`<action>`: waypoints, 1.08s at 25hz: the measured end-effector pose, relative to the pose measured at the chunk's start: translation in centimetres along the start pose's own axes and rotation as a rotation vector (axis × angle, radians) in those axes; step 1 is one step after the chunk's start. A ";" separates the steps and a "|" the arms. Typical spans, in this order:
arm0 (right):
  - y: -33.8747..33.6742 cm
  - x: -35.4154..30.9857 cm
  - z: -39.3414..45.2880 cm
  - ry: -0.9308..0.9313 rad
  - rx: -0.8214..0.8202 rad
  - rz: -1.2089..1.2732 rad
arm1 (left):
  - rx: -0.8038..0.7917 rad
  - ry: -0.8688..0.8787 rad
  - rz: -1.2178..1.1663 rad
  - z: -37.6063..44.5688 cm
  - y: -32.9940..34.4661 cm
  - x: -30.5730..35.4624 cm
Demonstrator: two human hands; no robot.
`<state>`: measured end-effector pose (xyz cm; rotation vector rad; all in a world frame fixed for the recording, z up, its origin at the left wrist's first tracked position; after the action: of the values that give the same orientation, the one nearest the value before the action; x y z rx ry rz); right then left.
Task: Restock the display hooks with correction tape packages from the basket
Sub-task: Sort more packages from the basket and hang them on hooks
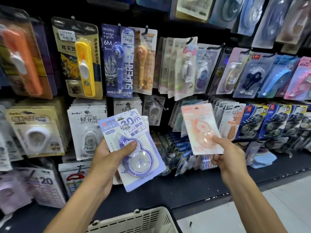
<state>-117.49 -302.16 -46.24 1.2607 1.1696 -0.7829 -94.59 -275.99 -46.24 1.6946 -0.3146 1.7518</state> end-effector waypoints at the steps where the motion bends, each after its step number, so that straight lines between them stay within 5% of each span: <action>1: 0.1 0.1 -0.2 0.001 0.009 -0.002 | 0.000 0.001 0.002 0.0 0.0 0.0; 4: -0.7 0.0 0.0 -0.007 0.076 0.071 | 0.003 0.006 0.008 -0.1 -0.2 0.0; 9: 0.4 -0.9 0.0 -0.021 -0.169 0.132 | 0.006 0.023 0.020 -0.1 -0.5 0.5; 14: -1.3 -0.6 1.2 -0.014 0.050 0.180 | -0.006 0.024 0.018 0.0 -0.2 0.5; 23: -1.1 0.8 0.7 0.060 0.022 0.096 | -0.010 0.004 0.011 -0.1 0.1 -0.1; 27: -2.4 0.3 1.2 0.024 0.148 0.120 | -0.010 0.012 0.016 0.0 -0.1 0.0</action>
<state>-119.37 -303.68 -47.35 1.4524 1.0594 -0.7778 -94.58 -275.93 -46.24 1.6783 -0.3315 1.7683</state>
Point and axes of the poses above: each hand's wrist, its own z-axis towards the middle knuckle, its own y-axis out of the palm, x = y × z, the point moved 8 cm from there along z, towards the middle knuckle, and after that the axes turned 6 degrees about z, right-handed, at the moved point
